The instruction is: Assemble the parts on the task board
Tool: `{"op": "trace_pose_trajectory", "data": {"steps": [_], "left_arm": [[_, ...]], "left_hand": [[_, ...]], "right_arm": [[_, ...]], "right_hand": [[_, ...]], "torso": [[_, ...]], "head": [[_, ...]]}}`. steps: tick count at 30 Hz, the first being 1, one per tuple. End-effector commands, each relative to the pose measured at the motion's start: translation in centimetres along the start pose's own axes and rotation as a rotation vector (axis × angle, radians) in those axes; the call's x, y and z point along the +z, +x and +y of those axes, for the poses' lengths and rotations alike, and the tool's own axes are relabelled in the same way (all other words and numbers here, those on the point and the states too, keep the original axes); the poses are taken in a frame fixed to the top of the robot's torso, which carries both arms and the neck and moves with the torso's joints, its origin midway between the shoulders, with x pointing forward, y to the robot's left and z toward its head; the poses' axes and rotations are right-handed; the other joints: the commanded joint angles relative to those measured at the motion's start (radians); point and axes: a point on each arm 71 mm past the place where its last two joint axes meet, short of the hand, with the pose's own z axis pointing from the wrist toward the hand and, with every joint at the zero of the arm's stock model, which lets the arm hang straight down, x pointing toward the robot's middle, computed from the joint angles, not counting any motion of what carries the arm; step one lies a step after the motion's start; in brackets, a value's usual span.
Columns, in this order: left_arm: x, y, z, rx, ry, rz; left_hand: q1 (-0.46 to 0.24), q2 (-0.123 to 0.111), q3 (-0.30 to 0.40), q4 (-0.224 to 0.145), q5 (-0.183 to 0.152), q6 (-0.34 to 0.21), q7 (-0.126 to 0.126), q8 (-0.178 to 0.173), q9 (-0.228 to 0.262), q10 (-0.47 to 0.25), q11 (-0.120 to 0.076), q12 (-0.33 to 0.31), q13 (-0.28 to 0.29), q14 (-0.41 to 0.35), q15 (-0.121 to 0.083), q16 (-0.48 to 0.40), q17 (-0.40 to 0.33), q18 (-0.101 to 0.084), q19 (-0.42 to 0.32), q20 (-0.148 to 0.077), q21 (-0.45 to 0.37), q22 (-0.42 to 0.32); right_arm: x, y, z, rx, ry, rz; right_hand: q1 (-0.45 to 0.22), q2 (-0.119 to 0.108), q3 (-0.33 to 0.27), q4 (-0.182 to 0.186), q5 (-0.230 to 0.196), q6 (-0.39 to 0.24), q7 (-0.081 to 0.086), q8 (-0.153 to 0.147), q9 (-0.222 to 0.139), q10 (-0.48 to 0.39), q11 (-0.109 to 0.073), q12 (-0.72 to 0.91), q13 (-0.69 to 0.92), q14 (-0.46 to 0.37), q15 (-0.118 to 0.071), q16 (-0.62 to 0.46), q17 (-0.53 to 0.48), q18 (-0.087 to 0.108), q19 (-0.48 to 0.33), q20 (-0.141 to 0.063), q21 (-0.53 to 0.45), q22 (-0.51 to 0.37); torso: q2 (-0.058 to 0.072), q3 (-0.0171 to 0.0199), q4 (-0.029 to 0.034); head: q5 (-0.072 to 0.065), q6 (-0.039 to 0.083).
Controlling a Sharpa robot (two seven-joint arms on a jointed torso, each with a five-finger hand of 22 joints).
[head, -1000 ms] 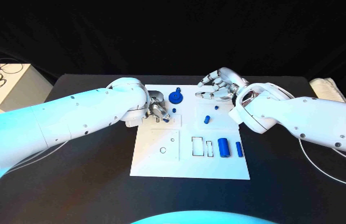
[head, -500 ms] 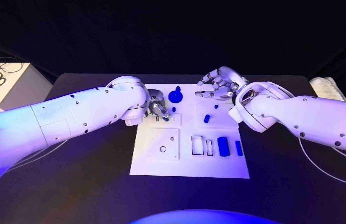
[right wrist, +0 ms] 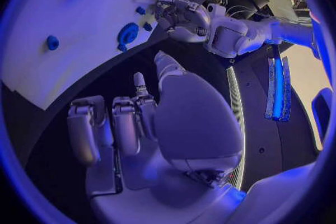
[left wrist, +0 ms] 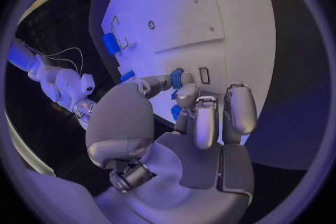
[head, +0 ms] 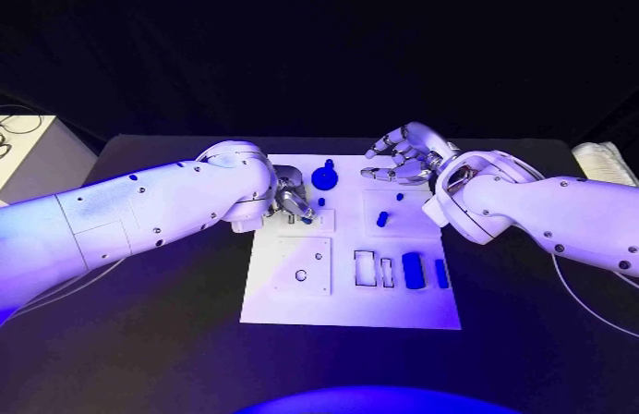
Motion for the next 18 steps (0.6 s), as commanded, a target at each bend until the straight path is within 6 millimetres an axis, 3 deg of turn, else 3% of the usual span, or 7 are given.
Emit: {"op": "trace_pose_trajectory", "data": {"steps": [1,11,18], "left_arm": [[0.22,1.20,0.06,0.025,-0.004,0.066],[0.12,1.22,0.18,0.033,-0.007,0.066],[0.11,1.26,0.19,0.032,-0.007,0.072]], "left_hand": [[0.006,0.012,0.136,-0.129,0.011,0.071,-0.061,0.007,0.003,0.015,-0.006,0.004,0.003,0.106,-0.009,0.004,0.263,-0.010,0.010,0.000,0.006,0.003],[-0.005,0.010,0.158,-0.152,0.057,0.087,-0.065,0.009,0.005,0.033,-0.010,0.009,0.020,0.106,-0.012,0.004,0.263,-0.014,0.026,-0.005,0.014,0.024],[-0.006,0.010,0.159,-0.153,0.060,0.088,-0.065,0.009,0.005,0.034,-0.011,0.010,0.021,0.106,-0.012,0.004,0.263,-0.014,0.027,-0.005,0.015,0.026]], "right_arm": [[-0.02,0.14,0.10,-0.004,-0.012,0.014],[-0.01,0.16,0.10,-0.004,-0.012,0.015],[-0.01,0.19,0.11,-0.005,-0.013,0.016]], "right_hand": [[-0.008,-0.001,0.003,0.001,0.001,-0.004,0.001,0.006,0.001,-0.007,-0.003,-0.004,0.150,0.098,-0.006,0.000,0.248,-0.007,0.089,-0.006,-0.004,0.244],[-0.008,-0.001,0.003,0.001,0.001,-0.004,0.001,0.006,0.001,-0.007,-0.003,-0.004,0.150,0.098,-0.006,0.000,0.248,-0.007,0.089,-0.006,-0.004,0.244],[-0.008,-0.001,0.003,0.001,0.001,-0.004,0.001,0.006,0.001,-0.007,-0.003,-0.004,0.150,0.098,-0.006,0.000,0.248,-0.007,0.089,-0.006,-0.004,0.244]], "torso": [[0.000,0.0000,0.0002],[0.000,0.0000,0.0007],[0.001,0.0004,0.0003]], "head": [[-0.001,-0.001],[0.001,-0.003],[0.000,-0.003]]}}
